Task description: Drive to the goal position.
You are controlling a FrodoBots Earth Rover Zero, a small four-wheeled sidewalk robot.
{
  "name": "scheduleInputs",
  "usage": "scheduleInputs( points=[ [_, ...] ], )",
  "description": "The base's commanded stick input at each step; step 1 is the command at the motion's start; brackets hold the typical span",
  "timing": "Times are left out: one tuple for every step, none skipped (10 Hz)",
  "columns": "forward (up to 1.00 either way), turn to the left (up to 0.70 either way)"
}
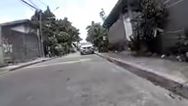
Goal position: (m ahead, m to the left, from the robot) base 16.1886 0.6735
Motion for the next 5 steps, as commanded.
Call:
scheduleInputs(
  points=[
    [1.00, 0.00],
    [1.00, 0.00],
    [1.00, 0.00],
    [1.00, 0.00],
    [1.00, 0.00]
  ],
)
